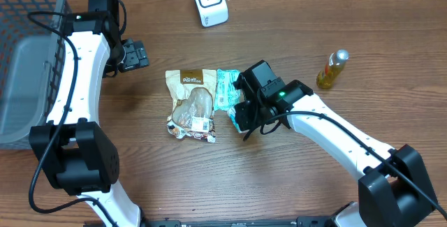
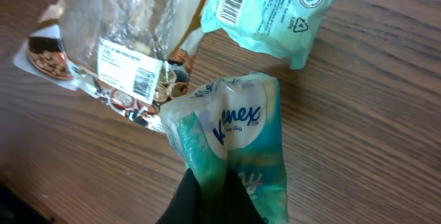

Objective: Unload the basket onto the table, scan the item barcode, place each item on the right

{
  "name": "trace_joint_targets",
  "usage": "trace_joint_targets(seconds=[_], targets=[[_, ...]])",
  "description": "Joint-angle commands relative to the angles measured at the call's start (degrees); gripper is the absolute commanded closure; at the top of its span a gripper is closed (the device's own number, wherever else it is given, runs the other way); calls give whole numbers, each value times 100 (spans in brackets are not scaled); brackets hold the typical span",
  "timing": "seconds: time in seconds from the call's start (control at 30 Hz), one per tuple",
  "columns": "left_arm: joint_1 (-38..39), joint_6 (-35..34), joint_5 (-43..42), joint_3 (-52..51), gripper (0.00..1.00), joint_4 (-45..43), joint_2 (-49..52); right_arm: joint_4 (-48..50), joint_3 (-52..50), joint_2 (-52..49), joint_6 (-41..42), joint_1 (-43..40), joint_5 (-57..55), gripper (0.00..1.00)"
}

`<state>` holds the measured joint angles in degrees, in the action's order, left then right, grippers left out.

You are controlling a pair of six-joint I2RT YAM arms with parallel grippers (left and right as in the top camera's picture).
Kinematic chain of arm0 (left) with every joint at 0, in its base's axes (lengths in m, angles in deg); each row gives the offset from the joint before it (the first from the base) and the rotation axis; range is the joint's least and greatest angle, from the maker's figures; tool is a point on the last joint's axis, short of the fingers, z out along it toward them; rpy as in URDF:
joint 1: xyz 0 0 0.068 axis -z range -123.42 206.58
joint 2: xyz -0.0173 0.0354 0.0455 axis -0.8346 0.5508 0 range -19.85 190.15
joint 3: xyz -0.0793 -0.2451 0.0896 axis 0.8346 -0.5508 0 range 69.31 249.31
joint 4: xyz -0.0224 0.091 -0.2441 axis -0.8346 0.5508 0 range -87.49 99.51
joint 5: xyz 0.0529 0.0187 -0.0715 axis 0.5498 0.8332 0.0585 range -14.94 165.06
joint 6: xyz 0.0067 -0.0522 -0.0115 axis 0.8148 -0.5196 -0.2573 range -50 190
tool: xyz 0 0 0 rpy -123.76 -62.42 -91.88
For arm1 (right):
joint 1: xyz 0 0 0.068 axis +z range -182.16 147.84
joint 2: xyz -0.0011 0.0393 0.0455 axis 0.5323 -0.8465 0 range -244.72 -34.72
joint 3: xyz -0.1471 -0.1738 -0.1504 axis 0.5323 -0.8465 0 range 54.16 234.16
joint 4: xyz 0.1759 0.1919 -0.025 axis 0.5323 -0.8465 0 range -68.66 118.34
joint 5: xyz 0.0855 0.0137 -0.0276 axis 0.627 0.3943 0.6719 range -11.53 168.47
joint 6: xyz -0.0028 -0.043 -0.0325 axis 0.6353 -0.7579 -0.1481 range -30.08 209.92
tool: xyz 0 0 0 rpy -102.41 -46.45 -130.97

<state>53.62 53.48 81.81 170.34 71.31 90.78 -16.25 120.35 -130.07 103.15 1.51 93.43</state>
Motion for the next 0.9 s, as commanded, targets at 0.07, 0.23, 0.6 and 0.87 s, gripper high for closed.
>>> trace_joint_targets(seconds=[0.07,0.23,0.6,0.87], targets=[[74,22,74,92,0,-7,-90,-7,-111,94,326,-4,-417,96],[76,22,72,92,0,-7,-90,39,-459,72,332,87,-1211,96],[74,24,74,92,0,-7,-90,330,-664,74,374,195,-1231,54],[74,22,74,92,0,-7,-90,-382,-33,76,376,-219,-1163,54]])
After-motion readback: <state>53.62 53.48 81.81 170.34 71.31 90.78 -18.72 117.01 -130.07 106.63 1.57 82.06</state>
